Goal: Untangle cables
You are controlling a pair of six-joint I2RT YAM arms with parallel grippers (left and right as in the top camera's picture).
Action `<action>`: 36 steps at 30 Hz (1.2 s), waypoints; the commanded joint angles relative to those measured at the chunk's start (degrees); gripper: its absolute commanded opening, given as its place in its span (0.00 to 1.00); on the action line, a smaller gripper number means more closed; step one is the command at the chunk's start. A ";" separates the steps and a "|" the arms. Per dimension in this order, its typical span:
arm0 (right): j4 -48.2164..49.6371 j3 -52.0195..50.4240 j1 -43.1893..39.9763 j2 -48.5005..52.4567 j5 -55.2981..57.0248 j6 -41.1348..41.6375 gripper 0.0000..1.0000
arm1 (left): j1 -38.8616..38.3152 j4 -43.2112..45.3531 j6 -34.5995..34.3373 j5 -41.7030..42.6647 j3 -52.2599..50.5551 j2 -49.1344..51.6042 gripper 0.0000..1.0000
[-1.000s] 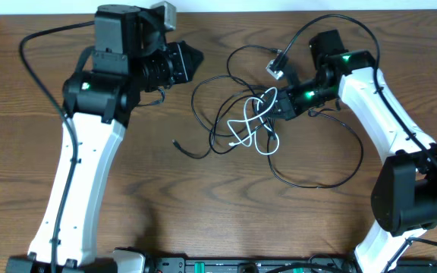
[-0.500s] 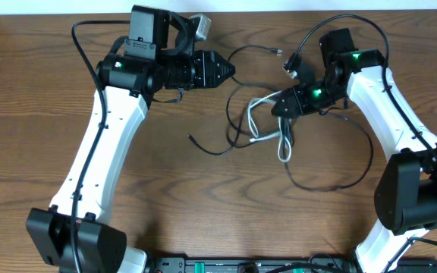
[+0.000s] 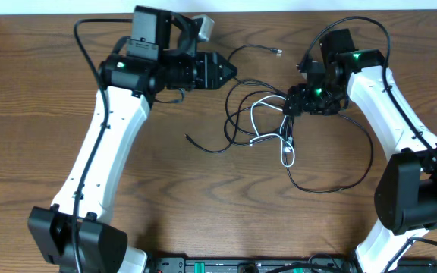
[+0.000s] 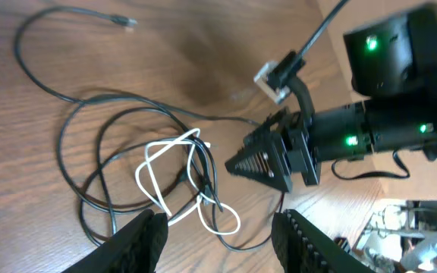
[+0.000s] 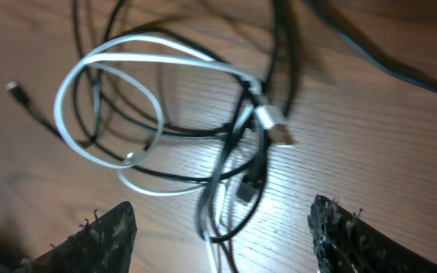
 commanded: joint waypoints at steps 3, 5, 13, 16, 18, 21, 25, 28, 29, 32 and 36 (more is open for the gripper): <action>0.68 0.07 -3.67 -0.17 4.17 5.40 0.70 | -5.11 -0.20 1.01 -1.53 1.18 3.34 0.51; 1.33 0.07 -5.60 -0.17 4.13 5.88 0.70 | -7.45 -0.20 0.98 -3.67 1.18 4.87 0.50; 1.86 0.07 -12.46 -0.17 3.98 5.79 0.72 | -15.39 2.43 0.96 -12.59 1.18 10.69 0.51; 1.84 0.07 -13.51 -0.17 3.98 5.77 0.72 | -18.23 4.72 0.94 -15.74 1.18 13.16 0.51; 1.88 0.07 -13.64 -0.17 4.00 5.53 0.72 | -19.93 6.29 0.94 -17.49 1.18 14.69 0.50; 1.86 0.07 -13.64 -0.17 4.22 5.31 0.72 | -22.16 8.33 0.74 -19.47 1.18 17.07 0.50; 1.86 0.07 -13.64 -0.17 4.22 4.72 0.73 | -24.44 10.05 0.70 -19.89 1.18 20.48 0.50; 1.86 0.07 -13.62 -0.17 4.22 4.72 0.73 | -25.53 10.19 0.02 -21.86 1.18 22.64 0.49; 1.84 0.07 -13.62 -0.17 4.22 4.72 0.73 | -25.83 10.16 -0.13 -22.84 1.18 23.30 0.45; 1.84 0.07 -13.57 -0.17 4.20 4.68 0.73 | -26.38 10.19 -0.61 -24.90 1.18 25.07 0.43; 1.81 0.07 -13.27 -0.17 4.20 4.26 0.73 | -26.47 10.21 -2.75 -28.13 1.18 26.62 0.40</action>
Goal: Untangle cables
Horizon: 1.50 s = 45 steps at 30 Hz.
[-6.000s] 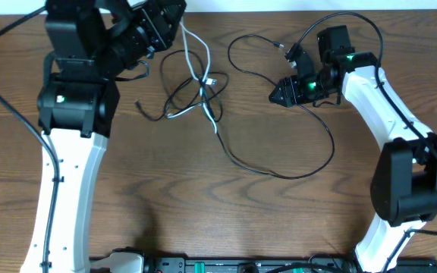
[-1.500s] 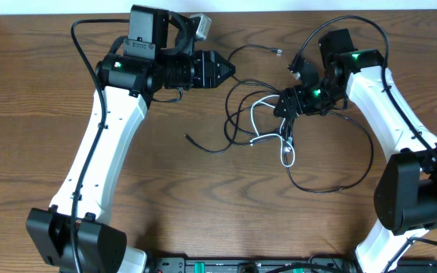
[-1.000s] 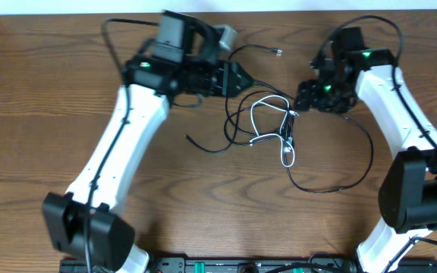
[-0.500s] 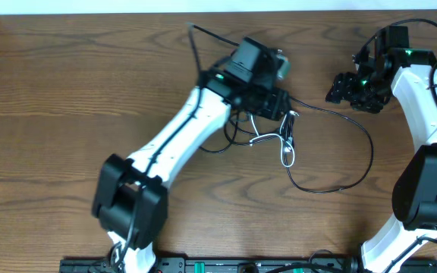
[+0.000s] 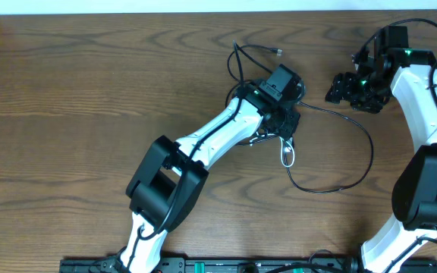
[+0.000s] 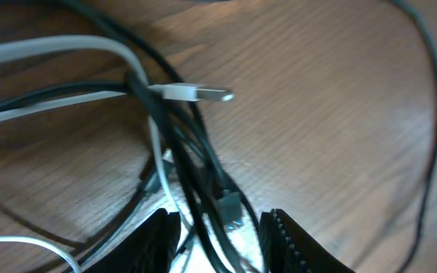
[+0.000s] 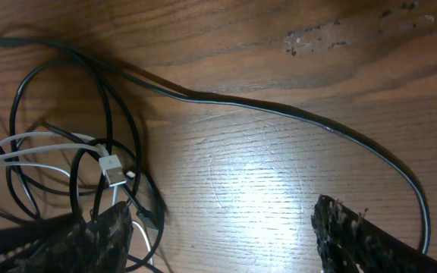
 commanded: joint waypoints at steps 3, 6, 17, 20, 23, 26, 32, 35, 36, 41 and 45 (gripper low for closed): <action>-0.07 0.07 0.31 -0.17 0.28 -0.94 0.73 | 0.04 0.63 -2.69 -5.97 1.18 1.86 0.40; 0.00 0.07 0.39 -0.17 0.28 -0.94 0.74 | -0.07 0.81 -3.52 -5.90 1.18 2.95 0.40; -0.04 0.07 0.92 -0.17 -0.24 -1.16 0.75 | -0.09 0.09 -3.93 -4.74 1.42 3.63 0.08; 0.15 0.07 0.96 -0.17 -3.32 -2.80 0.74 | 1.03 -1.01 -3.87 -0.98 1.75 1.29 0.07; 1.11 0.07 0.96 -0.17 -10.49 -7.17 0.73 | 2.93 -1.36 -3.04 5.33 1.79 -2.86 0.07; 2.78 0.07 0.96 -0.17 -17.22 -9.92 0.73 | 5.38 -1.68 -0.79 12.87 1.79 -7.89 0.07; 8.15 0.07 0.96 -0.20 -31.95 -13.73 0.73 | 9.11 -2.95 0.50 22.21 1.79 -14.67 0.07; 11.15 0.07 0.96 -0.31 -38.53 -15.15 0.72 | 9.90 -4.76 1.29 23.74 1.79 -15.43 0.07; 12.07 0.07 0.94 -0.44 -40.15 -15.13 0.72 | 10.19 -5.70 1.29 23.74 1.79 -15.43 0.08; 14.10 0.07 0.90 -1.49 -42.14 -15.13 0.69 | 11.87 -8.72 1.29 23.04 1.79 -15.30 0.07; 14.29 0.07 0.90 -2.71 -42.10 -15.32 0.68 | 13.27 -9.88 1.22 22.56 1.79 -15.21 0.08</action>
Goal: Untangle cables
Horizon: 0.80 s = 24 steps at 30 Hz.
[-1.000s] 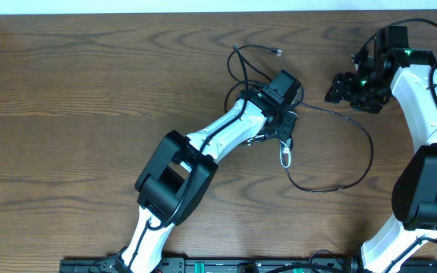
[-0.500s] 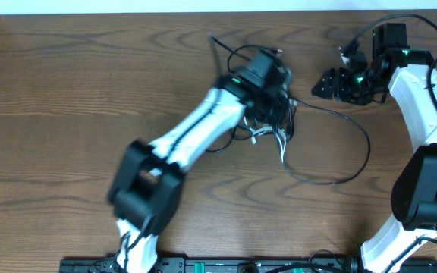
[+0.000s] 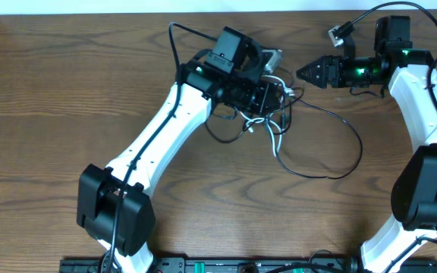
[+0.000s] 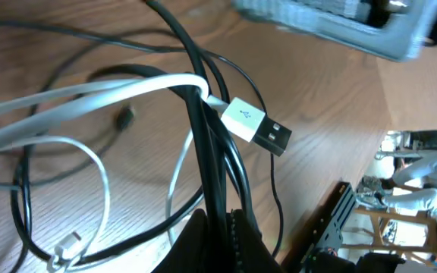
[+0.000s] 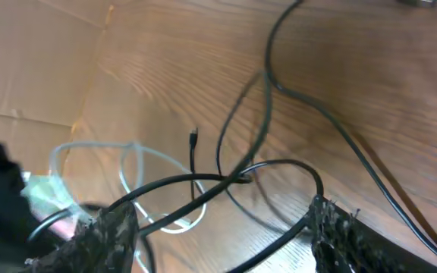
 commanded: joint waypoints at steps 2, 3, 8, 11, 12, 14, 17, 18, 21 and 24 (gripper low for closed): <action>0.20 0.07 0.52 -2.73 -2.89 -1.40 0.68 | 1.44 -0.35 1.38 0.87 0.48 0.04 0.08; 0.02 0.07 0.74 -2.73 -2.93 -1.36 0.68 | 1.46 -0.35 1.36 0.76 0.48 0.04 0.07; -0.76 0.07 2.80 -2.67 -2.89 -1.36 0.68 | 1.51 -0.42 1.36 0.76 0.48 0.04 0.08; -0.63 0.07 4.68 -2.67 -2.34 -1.38 0.68 | 1.51 -0.52 1.40 0.76 0.48 0.04 0.08; -0.63 0.07 5.09 -2.67 -1.81 -1.40 0.67 | 1.51 -0.55 1.40 0.72 0.48 0.04 0.07; -0.72 0.07 6.45 -2.67 0.68 -1.38 0.67 | 1.51 -0.63 1.40 0.55 0.48 0.04 0.08; -0.87 0.07 7.93 -2.67 2.84 -1.36 0.68 | 1.68 -0.63 1.40 0.55 0.48 0.04 0.08; -0.85 0.07 8.22 -2.67 2.91 -1.36 0.67 | 1.86 -0.72 1.40 0.55 0.48 0.04 0.07; -0.83 0.07 8.48 -2.67 2.91 -1.01 0.67 | 2.60 -1.03 1.40 0.00 0.48 0.04 0.08; -0.81 0.07 8.81 -2.67 2.89 1.33 0.64 | 3.21 -1.49 2.45 -3.78 0.48 0.04 0.07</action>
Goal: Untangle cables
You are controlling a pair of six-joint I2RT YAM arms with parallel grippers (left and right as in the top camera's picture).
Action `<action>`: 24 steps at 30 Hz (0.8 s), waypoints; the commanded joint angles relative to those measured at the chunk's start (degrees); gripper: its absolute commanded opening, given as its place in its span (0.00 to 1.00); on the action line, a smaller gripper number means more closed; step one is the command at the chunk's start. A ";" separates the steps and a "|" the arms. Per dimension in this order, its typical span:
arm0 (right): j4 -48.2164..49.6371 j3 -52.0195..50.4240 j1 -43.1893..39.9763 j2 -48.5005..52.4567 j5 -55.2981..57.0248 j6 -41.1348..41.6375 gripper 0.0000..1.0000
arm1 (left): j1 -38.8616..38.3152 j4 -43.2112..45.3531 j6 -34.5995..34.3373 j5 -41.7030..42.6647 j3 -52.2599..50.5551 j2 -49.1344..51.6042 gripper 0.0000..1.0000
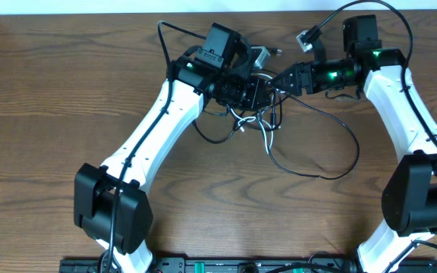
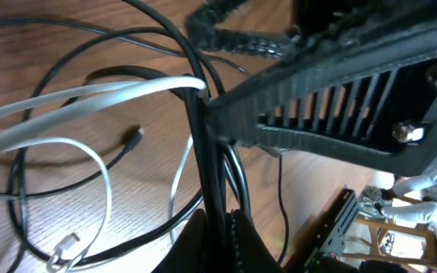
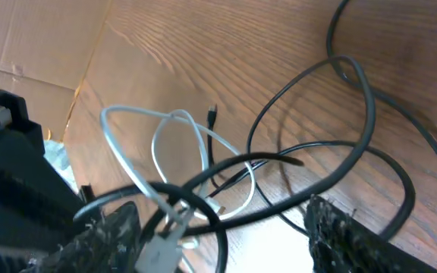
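The tangle of black cables and a white cable hangs bunched under my left gripper, which is shut on a bundle of black strands. My right gripper stands open right beside it, with the white USB plug between its fingers, close to the left one. White loops and a black strand lie under it. In the overhead view the two grippers meet at the tangle's top, the right gripper pointing left. The ribbed right finger hides the plug in the left wrist view.
One long black loop trails from the tangle out to the right on the wooden table. Another black end lies to the tangle's left. A loose plug rests on the wood below the bundle.
My right gripper has moved left, from a little way off to right against the held bundle, and the USB plug now sits between its open fingers. The left gripper keeps its hold.
First my right gripper hung open over the tangle while the left was off to the left. Then the left was open over the tangle and the right had gone to the far right. Later the left was shut on black strands, and now the right is at the bundle.
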 commanded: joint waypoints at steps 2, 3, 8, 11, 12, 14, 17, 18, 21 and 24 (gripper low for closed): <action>-0.09 0.07 0.87 -1.60 0.37 3.06 0.62 | 1.07 -0.48 6.21 -4.33 0.48 0.04 0.08; 0.00 0.07 1.25 -1.60 0.37 3.69 0.61 | 1.07 -0.50 8.41 -4.26 0.48 0.04 0.07; 0.35 0.07 3.32 -1.57 1.27 5.38 0.61 | 1.07 -0.63 11.89 -4.31 0.48 0.04 0.07; 1.09 0.07 4.37 -1.55 3.63 7.30 0.60 | 1.07 -0.63 11.89 -4.28 0.48 0.04 0.07; 1.27 0.07 4.66 -1.55 4.02 7.32 0.59 | 1.07 -0.63 11.89 -4.28 0.48 0.04 0.07; 1.51 0.07 5.03 -1.55 4.00 7.34 0.55 | 1.07 -0.63 11.89 -4.28 0.48 0.04 0.08; 1.53 0.07 5.29 -1.55 4.02 7.45 0.45 | 1.07 -0.68 11.87 -4.31 0.48 0.04 0.07; 1.53 0.07 5.33 -1.55 4.02 7.45 0.41 | 1.07 -0.68 11.87 -4.31 0.48 0.04 0.08; 1.49 0.07 5.31 -1.55 4.00 7.48 0.28 | 1.07 -0.68 11.87 -4.31 0.48 0.04 0.08; 1.49 0.07 5.31 -1.55 4.00 7.50 0.17 | 1.07 -0.66 11.87 -4.33 0.48 0.04 0.07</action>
